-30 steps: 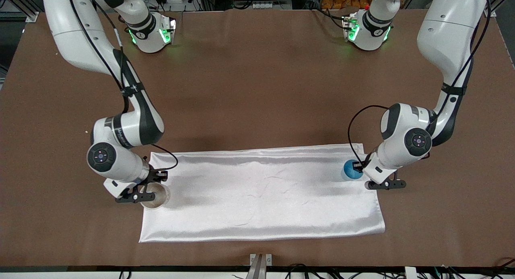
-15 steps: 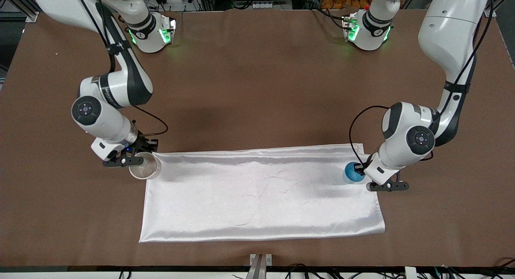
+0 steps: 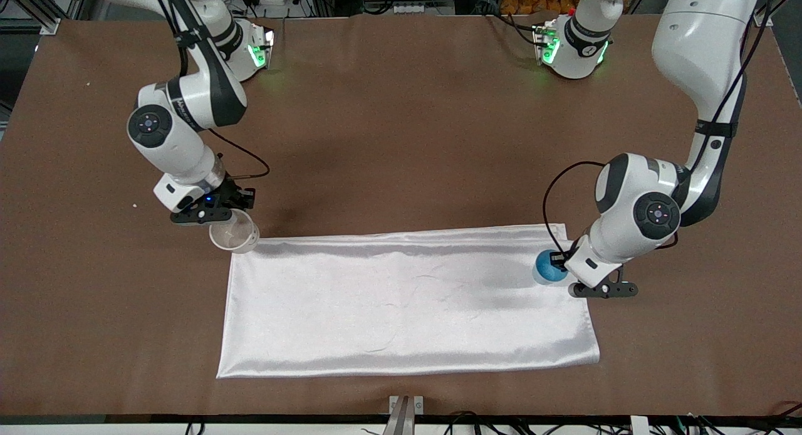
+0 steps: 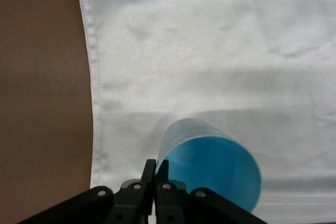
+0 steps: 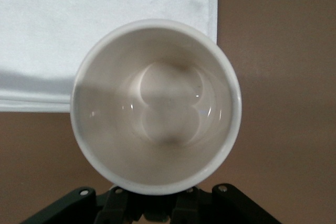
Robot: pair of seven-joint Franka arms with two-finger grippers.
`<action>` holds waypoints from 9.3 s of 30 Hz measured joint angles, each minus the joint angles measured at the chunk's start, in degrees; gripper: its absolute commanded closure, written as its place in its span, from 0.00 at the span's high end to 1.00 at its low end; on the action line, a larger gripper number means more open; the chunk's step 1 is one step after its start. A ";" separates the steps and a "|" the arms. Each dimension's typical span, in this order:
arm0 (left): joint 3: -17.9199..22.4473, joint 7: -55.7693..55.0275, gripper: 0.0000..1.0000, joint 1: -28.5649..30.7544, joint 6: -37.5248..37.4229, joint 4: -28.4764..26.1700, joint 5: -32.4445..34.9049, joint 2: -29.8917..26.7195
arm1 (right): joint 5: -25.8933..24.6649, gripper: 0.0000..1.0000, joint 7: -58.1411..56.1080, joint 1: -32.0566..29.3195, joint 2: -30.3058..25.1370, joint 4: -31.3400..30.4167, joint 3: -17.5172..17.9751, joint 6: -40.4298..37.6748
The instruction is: Place blue cup into white mug on table
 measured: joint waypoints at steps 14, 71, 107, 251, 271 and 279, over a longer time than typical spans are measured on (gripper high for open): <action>-0.14 -1.03 0.00 -1.58 -6.83 2.20 5.62 -3.94 | 2.28 0.00 24.14 16.32 -0.23 3.09 1.16 0.12; -12.86 -30.83 0.00 -6.47 -19.69 9.62 5.61 -6.94 | 10.75 1.00 40.68 30.75 17.20 11.26 0.10 13.13; -15.32 -48.13 0.00 -19.02 -10.82 9.38 5.44 -1.22 | -2.92 1.00 -11.83 -10.39 12.83 23.29 -2.31 -17.07; 0.83 8.17 1.00 7.24 -28.47 -3.32 -2.54 -32.35 | 3.72 1.00 -19.83 -14.28 -8.69 31.51 -2.13 -42.49; 0.84 8.17 1.00 7.26 -29.09 -3.75 -4.34 -33.84 | 3.72 1.00 -19.83 -14.28 -8.36 31.51 -2.13 -42.51; 1.02 8.17 1.00 7.79 -29.37 -3.75 -6.84 -33.86 | 3.72 1.00 -19.83 -14.28 -8.36 31.51 -2.13 -42.51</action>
